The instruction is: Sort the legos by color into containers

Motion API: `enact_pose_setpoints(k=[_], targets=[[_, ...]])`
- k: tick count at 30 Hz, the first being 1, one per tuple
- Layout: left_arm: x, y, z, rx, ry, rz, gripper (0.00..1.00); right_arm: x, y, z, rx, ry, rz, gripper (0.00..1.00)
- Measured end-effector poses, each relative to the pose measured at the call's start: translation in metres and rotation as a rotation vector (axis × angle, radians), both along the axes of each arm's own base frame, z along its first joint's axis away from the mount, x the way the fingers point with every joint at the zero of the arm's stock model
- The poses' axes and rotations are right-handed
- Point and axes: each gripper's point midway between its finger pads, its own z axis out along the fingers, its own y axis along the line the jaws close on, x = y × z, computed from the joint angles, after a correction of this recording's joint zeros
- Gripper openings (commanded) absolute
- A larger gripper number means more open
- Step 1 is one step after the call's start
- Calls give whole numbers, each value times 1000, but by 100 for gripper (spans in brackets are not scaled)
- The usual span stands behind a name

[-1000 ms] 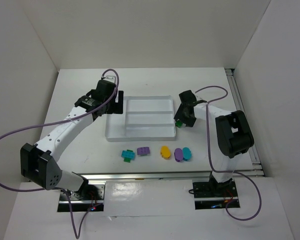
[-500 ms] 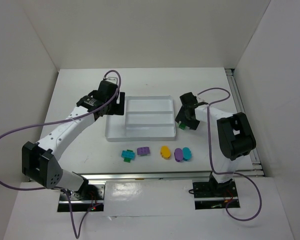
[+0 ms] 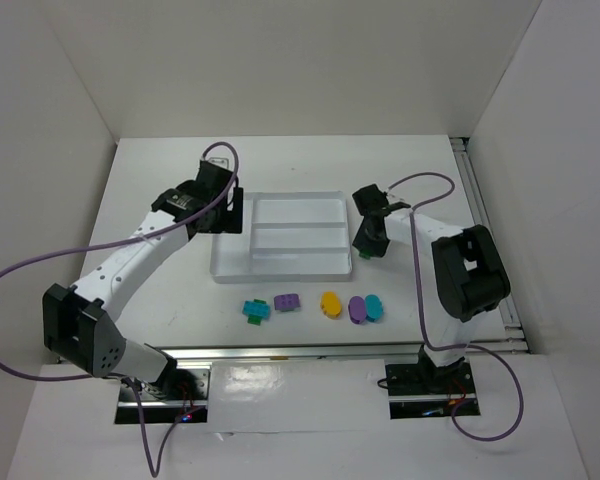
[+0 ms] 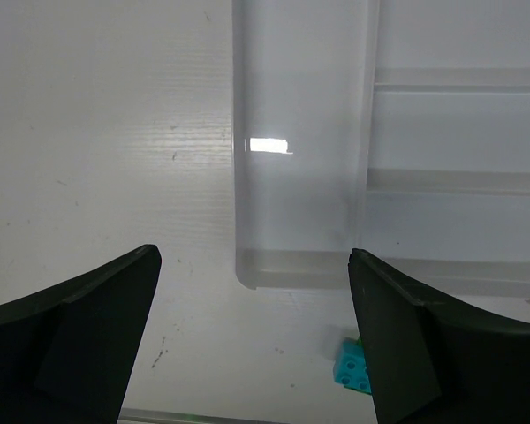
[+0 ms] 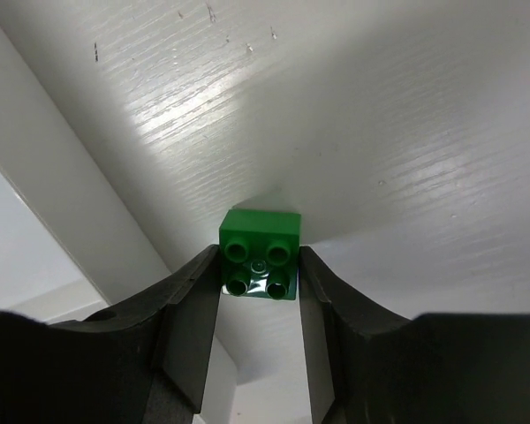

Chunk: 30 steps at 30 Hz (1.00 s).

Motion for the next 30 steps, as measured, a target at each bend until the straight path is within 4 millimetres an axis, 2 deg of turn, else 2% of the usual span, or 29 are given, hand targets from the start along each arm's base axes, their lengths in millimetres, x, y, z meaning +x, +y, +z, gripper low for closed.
enact_pose_setpoints(k=[2, 5, 8, 10, 13, 15, 17, 20, 23, 27, 30], targets=[[-1, 3, 6, 11, 1, 7, 100, 1, -3, 3, -19, -5, -7, 40], [2, 3, 19, 9, -18, 12, 100, 0, -11, 12, -57, -22, -26, 40], [5, 5, 26, -12, -29, 19, 100, 2, -19, 39, -81, -75, -38, 40], [7, 10, 27, -24, -27, 36, 100, 14, -17, 67, -75, -143, -31, 40], [10, 30, 25, -45, -20, 110, 98, 37, -1, 112, -43, -257, 3, 40], [11, 41, 23, -69, -13, 166, 98, 51, 18, 135, -21, -315, 46, 40], [9, 43, 17, -101, 7, 191, 98, 65, 43, 149, -2, -353, 97, 42], [-5, 27, -2, -129, 66, 179, 97, 85, 81, 144, 25, -356, 167, 42], [-32, 3, -27, -110, 150, 138, 94, 100, 112, 113, 38, -307, 218, 43], [-77, -17, -53, -114, 242, 95, 94, 107, 128, 68, 27, -229, 240, 44], [-103, -23, -54, -147, 264, 82, 94, 107, 129, 50, 15, -192, 243, 45]])
